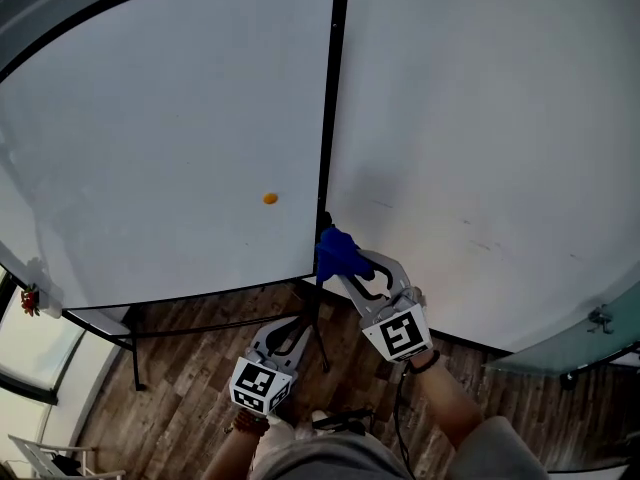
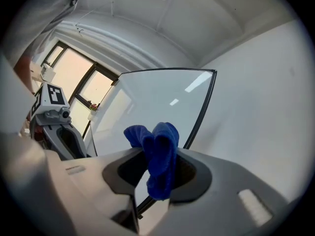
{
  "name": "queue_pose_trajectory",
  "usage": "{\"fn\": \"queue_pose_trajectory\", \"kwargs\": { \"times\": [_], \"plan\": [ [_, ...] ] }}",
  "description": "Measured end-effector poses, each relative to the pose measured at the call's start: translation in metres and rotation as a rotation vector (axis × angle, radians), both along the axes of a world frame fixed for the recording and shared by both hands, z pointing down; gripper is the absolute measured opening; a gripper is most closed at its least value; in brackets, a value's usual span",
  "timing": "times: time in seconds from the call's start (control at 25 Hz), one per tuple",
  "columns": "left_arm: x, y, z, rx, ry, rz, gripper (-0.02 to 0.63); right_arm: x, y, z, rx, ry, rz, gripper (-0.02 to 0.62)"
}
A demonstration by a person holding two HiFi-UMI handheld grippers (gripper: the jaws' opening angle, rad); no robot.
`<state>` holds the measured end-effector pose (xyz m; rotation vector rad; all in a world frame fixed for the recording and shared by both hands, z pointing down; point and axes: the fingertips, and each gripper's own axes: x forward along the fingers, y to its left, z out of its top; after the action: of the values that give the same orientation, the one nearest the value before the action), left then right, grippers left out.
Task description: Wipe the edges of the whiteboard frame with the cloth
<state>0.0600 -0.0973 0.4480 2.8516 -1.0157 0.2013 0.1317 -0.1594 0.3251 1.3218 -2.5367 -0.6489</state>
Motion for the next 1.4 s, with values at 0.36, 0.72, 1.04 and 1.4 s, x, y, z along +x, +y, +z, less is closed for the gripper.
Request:
{"fn": "queue_pose_trajectory", "kwargs": {
  "times": [0.36,0.72,1.04,1.4],
  "plan": [
    [-0.009,-0.016,-0.020,0.019,0.011,0.105,0.072,-0.001,-0.040,-0.113,0.170,0.017,0.057,0.135],
    [-0.024,-0.023,-0.021,-0.001,0.030,0.163,0.072,0.015,-0.078,-0.232,0.267,-0.051,0.121,0.135],
    [-0.027,-0.028,-0.015,-0.013,0.009,0.216,0.071,0.011,-0.106,-0.319,0.335,-0.097,0.175,0.135],
    [-0.034,-0.031,-0.016,-0.015,0.014,0.235,0.067,0.012,-0.137,-0.391,0.364,-0.133,0.238,0.133]
  ]
}}
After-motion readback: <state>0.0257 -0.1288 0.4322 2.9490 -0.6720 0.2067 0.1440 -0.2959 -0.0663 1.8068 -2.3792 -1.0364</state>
